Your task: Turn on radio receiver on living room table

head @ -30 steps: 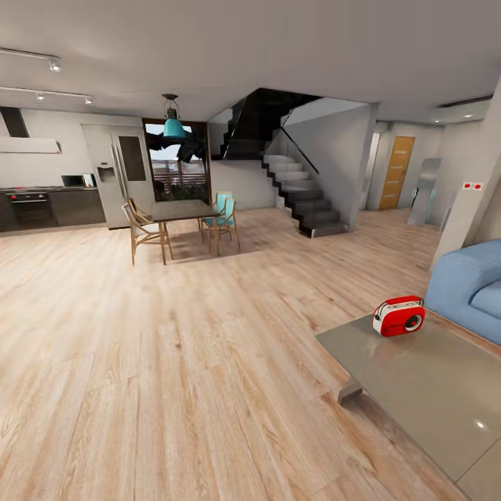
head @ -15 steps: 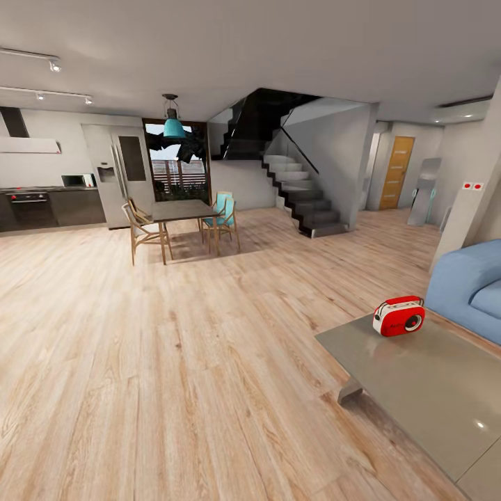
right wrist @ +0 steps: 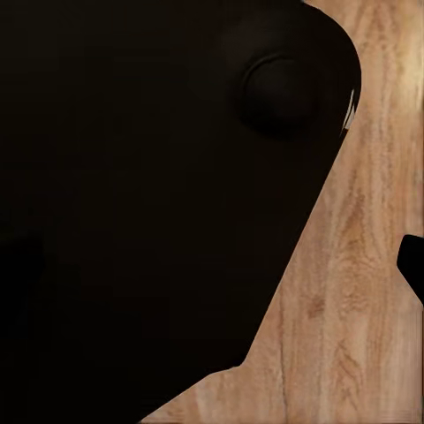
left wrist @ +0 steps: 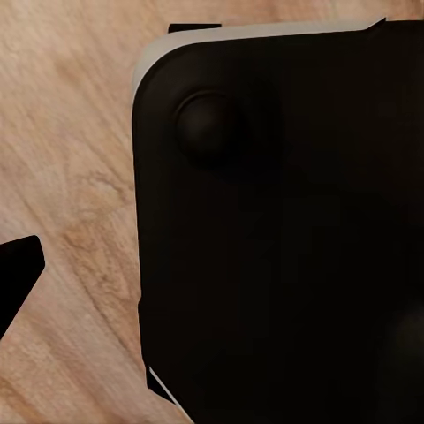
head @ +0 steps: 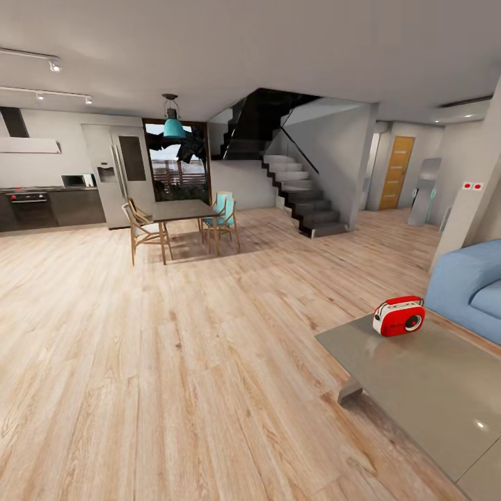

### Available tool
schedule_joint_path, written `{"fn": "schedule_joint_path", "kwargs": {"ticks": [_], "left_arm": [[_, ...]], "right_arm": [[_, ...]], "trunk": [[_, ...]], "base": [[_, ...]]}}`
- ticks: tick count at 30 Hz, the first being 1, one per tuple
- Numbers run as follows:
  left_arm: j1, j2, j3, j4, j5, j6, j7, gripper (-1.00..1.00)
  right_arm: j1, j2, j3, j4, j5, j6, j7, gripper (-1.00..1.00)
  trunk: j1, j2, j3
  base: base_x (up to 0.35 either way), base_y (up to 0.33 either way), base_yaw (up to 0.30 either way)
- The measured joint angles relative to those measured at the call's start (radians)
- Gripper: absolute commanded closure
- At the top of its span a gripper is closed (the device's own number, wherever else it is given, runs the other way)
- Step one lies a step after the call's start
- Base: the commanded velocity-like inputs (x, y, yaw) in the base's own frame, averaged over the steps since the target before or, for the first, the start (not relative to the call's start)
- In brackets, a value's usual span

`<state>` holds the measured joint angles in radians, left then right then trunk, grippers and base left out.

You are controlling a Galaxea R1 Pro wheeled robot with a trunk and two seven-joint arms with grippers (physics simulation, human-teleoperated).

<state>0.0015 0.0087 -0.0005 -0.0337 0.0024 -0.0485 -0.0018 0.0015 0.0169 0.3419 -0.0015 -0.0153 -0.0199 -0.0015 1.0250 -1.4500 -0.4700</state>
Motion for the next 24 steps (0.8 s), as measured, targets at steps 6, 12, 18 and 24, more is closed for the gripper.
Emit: {"fn": "schedule_joint_path", "kwargs": {"ticks": [6, 12, 18, 24], "left_arm": [[0.000, -0.001, 0.002, 0.001, 0.005, 0.000, 0.000, -1.00], [0.000, -0.001, 0.006, 0.001, 0.010, 0.002, -0.001, -1.00], [0.000, -0.001, 0.003, 0.002, 0.010, 0.003, -0.001, -1.00], [0.000, 0.000, 0.004, 0.002, 0.014, 0.011, -0.001, -1.00]], "right_arm": [[0.000, 0.000, 0.000, 0.000, 0.000, 0.000, 0.000, -1.00], [0.000, 0.000, 0.000, 0.000, 0.000, 0.000, 0.000, -1.00], [0.000, 0.000, 0.001, 0.000, 0.000, 0.000, 0.000, -1.00], [0.000, 0.000, 0.001, 0.000, 0.000, 0.000, 0.000, -1.00]], "trunk": [[0.000, 0.000, 0.000], [0.000, 0.000, 0.000], [0.000, 0.000, 0.000], [0.000, 0.000, 0.000]], "base": [[0.000, 0.000, 0.000], [0.000, 0.000, 0.000], [0.119, 0.000, 0.000], [0.292, 0.000, 0.000]]}}
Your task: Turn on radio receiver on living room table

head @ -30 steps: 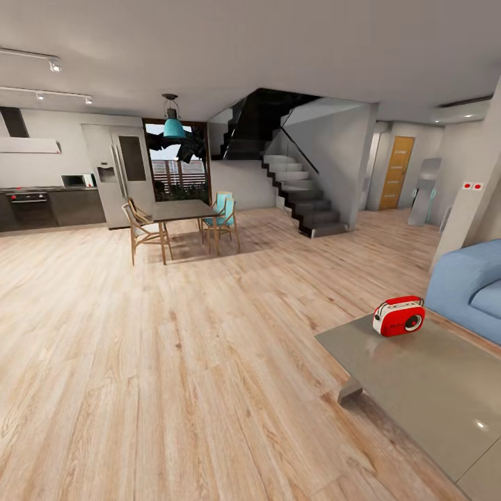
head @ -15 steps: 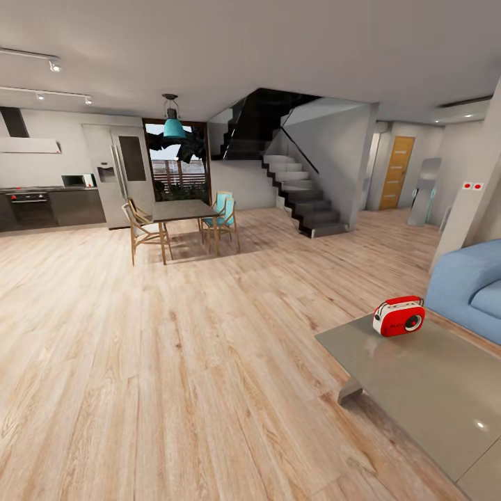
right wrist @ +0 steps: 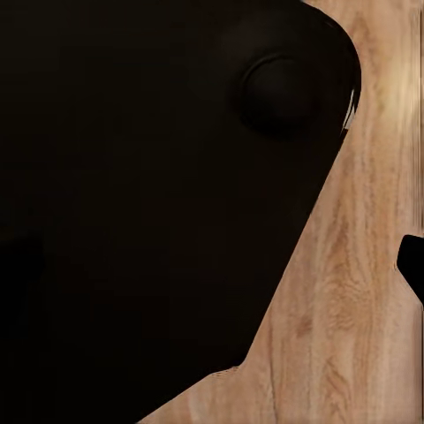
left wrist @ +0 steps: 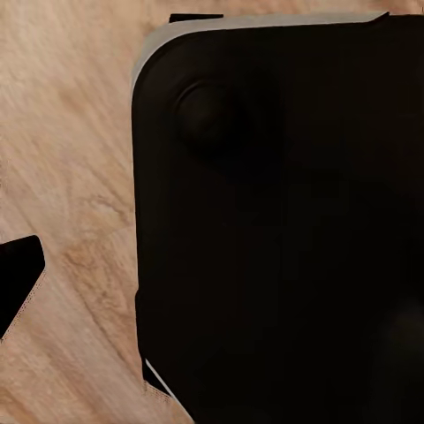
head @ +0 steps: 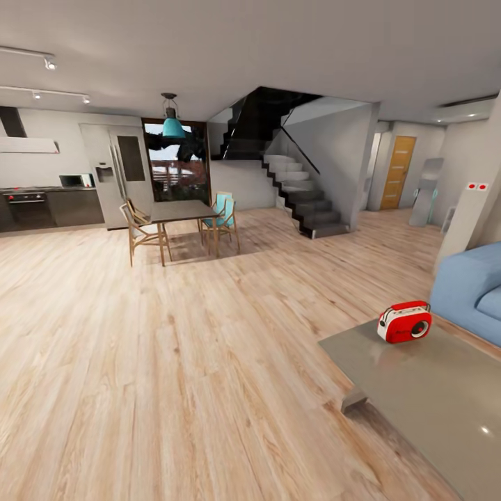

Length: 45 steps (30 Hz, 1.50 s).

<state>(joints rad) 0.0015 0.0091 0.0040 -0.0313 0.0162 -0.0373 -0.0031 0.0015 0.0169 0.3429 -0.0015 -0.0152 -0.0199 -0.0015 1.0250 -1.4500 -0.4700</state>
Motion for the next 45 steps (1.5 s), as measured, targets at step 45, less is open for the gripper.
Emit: {"fn": "schedule_joint_path", "kwargs": {"ticks": [45], "left_arm": [[0.000, 0.000, 0.003, 0.000, 0.005, -0.004, 0.000, -1.00]], "right_arm": [[0.000, 0.000, -0.002, 0.000, 0.000, 0.000, 0.000, -1.00]], "trunk": [[0.000, 0.000, 0.000]], "base": [[0.321, 0.000, 0.000]]}}
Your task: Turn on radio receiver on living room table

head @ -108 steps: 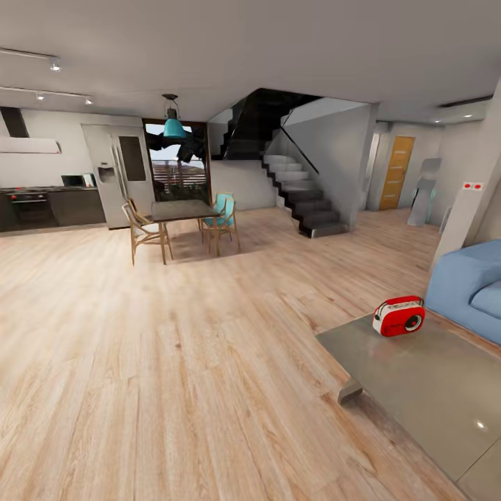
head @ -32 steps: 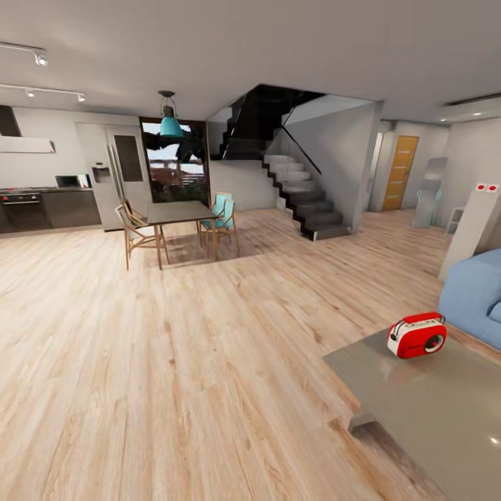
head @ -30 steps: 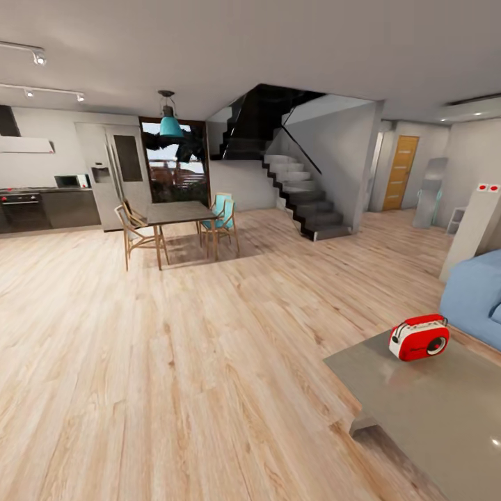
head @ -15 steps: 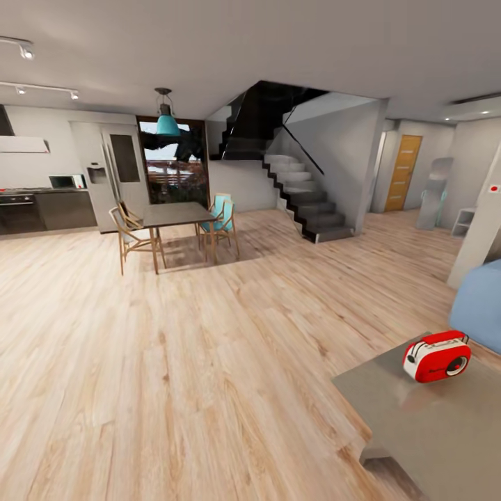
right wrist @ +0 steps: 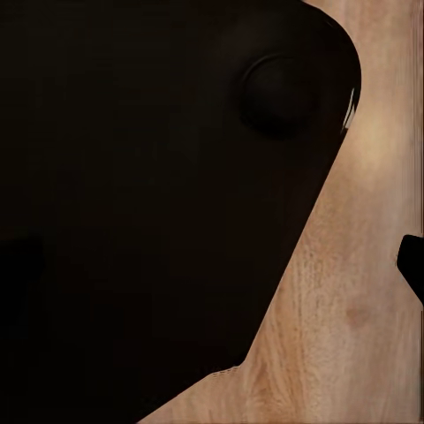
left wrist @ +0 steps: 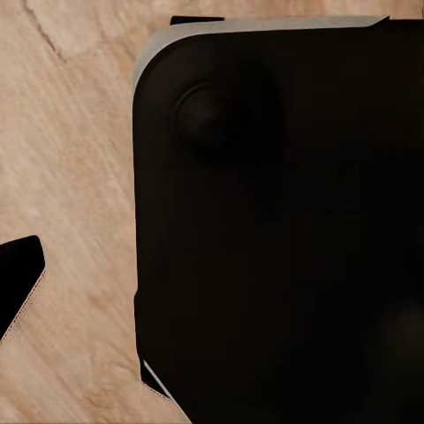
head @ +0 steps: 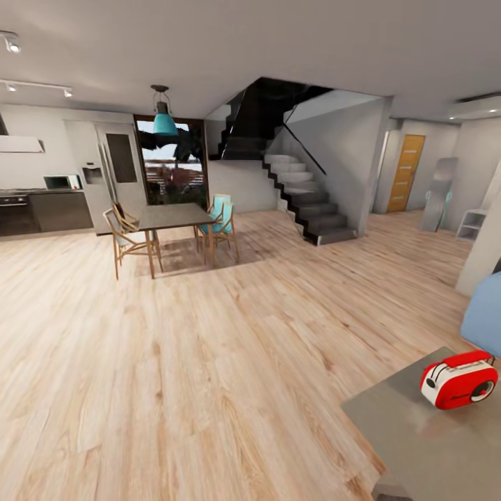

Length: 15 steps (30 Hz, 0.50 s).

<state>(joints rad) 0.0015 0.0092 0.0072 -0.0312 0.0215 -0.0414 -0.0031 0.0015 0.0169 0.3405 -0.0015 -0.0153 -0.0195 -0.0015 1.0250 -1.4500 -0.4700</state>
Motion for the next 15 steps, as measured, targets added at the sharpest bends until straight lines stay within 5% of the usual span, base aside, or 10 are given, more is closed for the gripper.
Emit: {"fn": "schedule_joint_path", "kwargs": {"ticks": [15], "left_arm": [[0.000, 0.000, 0.000, 0.000, 0.000, 0.000, 0.000, -1.00]], "right_arm": [[0.000, 0.000, 0.000, 0.000, 0.000, 0.000, 0.000, -1.00]], "trunk": [[0.000, 0.000, 0.000]], "base": [[0.322, 0.000, 0.000]]}}
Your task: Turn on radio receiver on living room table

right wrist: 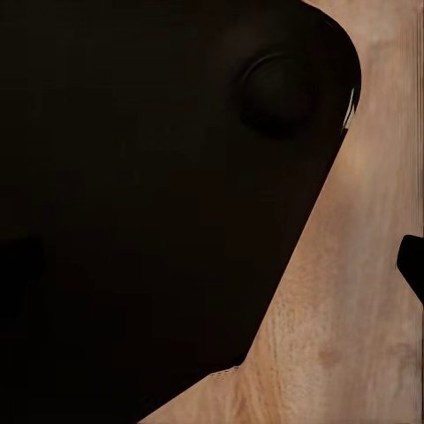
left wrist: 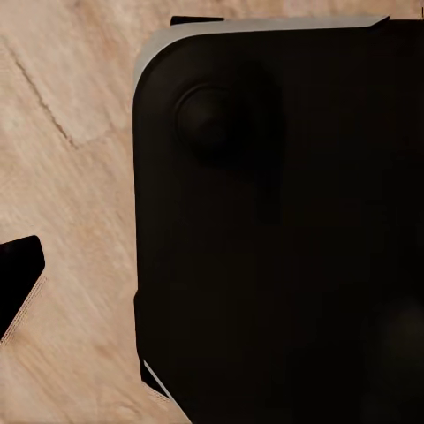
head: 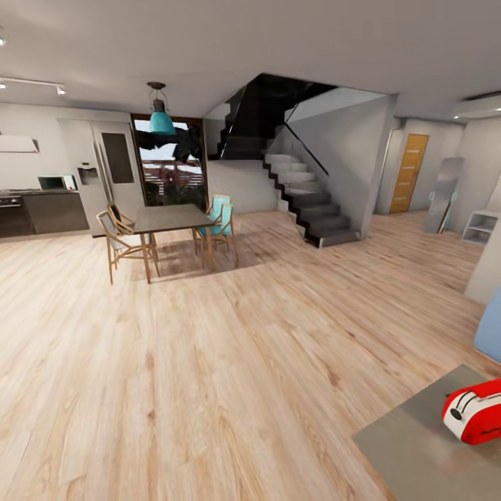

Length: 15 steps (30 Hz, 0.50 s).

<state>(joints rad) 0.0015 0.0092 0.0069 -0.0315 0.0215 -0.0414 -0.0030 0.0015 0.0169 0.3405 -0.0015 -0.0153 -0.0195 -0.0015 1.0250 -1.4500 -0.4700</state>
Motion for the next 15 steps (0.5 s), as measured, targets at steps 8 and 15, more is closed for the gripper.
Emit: {"fn": "schedule_joint_path", "kwargs": {"ticks": [8, 15], "left_arm": [[0.000, 0.000, 0.000, -0.001, 0.000, 0.000, 0.000, -1.00], [0.000, 0.000, 0.000, -0.001, 0.000, -0.001, 0.000, -1.00]], "right_arm": [[0.000, 0.000, 0.000, 0.000, 0.000, 0.001, 0.000, -1.00], [0.000, 0.000, 0.001, 0.000, 0.000, 0.000, 0.000, -1.00]], "trunk": [[0.000, 0.000, 0.000], [0.000, 0.000, 0.000]], "base": [[0.322, 0.000, 0.000], [0.322, 0.000, 0.000]]}}
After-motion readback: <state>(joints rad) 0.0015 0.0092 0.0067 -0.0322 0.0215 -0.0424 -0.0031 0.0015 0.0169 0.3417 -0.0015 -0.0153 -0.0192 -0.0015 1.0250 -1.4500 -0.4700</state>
